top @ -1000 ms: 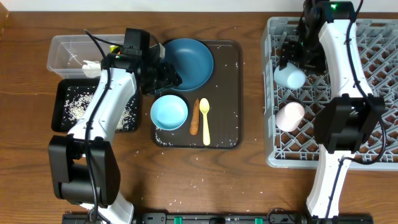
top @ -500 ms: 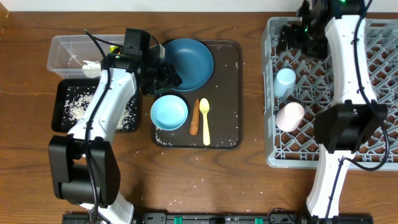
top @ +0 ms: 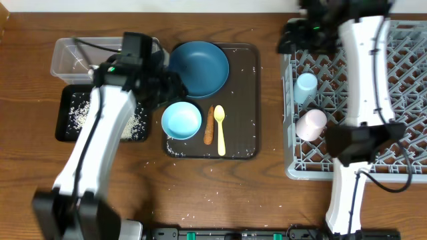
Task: Sort waste into correct bins and load items into the dishwasher rack
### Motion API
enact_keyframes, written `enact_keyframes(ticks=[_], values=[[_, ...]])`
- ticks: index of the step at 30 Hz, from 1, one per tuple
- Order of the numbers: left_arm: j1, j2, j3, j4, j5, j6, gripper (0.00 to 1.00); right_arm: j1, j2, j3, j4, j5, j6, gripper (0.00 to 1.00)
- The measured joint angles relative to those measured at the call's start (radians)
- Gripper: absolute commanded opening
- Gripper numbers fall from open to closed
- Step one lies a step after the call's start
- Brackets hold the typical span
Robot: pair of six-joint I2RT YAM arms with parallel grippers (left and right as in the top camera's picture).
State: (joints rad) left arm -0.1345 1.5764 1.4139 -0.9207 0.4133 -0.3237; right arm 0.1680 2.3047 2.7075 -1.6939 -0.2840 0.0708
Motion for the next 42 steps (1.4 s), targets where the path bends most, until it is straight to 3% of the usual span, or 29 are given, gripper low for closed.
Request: enact_keyframes(ticks=[8, 21, 30, 35, 42], values=[[-0.04, -0.124, 0.0, -0.187, -0.156, -0.045, 0.5, 0.175, 0.0, -0.049, 0.005, 0.07, 0.072, 0.78], [-0.04, -0.123, 0.0, -0.22, -0.245, -0.073, 0.49, 0.384, 0.0, -0.303, 0.147, 0.109, 0.158, 0.66], [-0.056, -0.123, -0.086, -0.165, -0.259, -0.076, 0.44, 0.409, 0.0, -0.356, 0.23, 0.121, 0.2, 0.67], [-0.139, -0.112, -0.148, -0.047, -0.268, -0.076, 0.44, 0.408, 0.0, -0.358, 0.237, 0.124, 0.206, 0.7], [-0.25, -0.032, -0.163, -0.014, -0.332, -0.081, 0.44, 0.408, 0.0, -0.359, 0.245, 0.124, 0.206, 0.69]])
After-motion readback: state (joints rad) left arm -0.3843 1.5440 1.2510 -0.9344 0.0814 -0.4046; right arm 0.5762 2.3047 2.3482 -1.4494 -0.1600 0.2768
